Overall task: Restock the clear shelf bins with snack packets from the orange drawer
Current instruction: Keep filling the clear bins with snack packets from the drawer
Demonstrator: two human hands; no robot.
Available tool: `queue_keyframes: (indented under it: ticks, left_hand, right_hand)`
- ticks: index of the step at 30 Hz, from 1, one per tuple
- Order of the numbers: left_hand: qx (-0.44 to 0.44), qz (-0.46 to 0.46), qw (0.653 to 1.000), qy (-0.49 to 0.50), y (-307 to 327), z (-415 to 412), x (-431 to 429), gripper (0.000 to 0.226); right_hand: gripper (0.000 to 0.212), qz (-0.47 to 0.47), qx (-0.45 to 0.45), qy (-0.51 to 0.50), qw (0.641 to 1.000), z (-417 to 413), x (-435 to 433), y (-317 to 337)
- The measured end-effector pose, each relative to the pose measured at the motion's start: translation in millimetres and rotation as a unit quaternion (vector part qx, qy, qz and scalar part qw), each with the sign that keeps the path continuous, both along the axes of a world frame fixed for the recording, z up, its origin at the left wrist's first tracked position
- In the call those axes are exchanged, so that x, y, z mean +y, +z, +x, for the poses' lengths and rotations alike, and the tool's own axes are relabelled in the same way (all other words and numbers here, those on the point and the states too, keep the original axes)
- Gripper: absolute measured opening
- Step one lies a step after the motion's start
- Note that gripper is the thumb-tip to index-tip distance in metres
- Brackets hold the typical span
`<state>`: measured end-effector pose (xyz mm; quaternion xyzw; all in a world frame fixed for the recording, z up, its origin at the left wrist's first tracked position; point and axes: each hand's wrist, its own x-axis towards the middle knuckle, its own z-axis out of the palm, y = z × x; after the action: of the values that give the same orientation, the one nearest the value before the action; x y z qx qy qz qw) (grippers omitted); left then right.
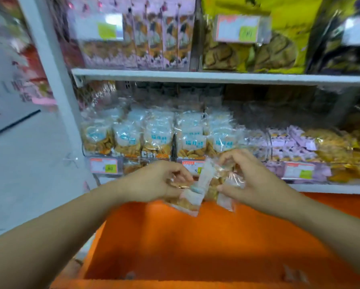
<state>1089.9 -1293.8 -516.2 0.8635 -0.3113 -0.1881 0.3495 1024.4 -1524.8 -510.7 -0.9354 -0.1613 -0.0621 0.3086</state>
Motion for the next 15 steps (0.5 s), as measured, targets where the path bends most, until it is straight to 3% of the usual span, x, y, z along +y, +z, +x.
queue_keyframes:
  ticks: [2, 5, 10, 15]
  left_hand:
    - [-0.032, -0.062, 0.997, 0.019, 27, -2, 10, 0.028]
    - [-0.190, -0.072, 0.978, 0.054, 62, -1, 21, 0.028]
    - [-0.473, -0.087, 0.867, 0.134, 66, 10, 36, 0.030]
    - [-0.581, -0.070, 0.798, 0.142, 44, 44, 24, 0.023]
  right_hand:
    - [0.038, 0.009, -0.076, 0.005, 0.997, -1, 3, 30]
    - [0.038, 0.025, -0.181, 0.010, 0.983, 8, 8, 58]
    - [0.035, 0.007, -0.333, 0.011, 0.943, 46, 17, 62]
    - [0.031, -0.108, -0.439, 0.025, 0.892, 91, 18, 34]
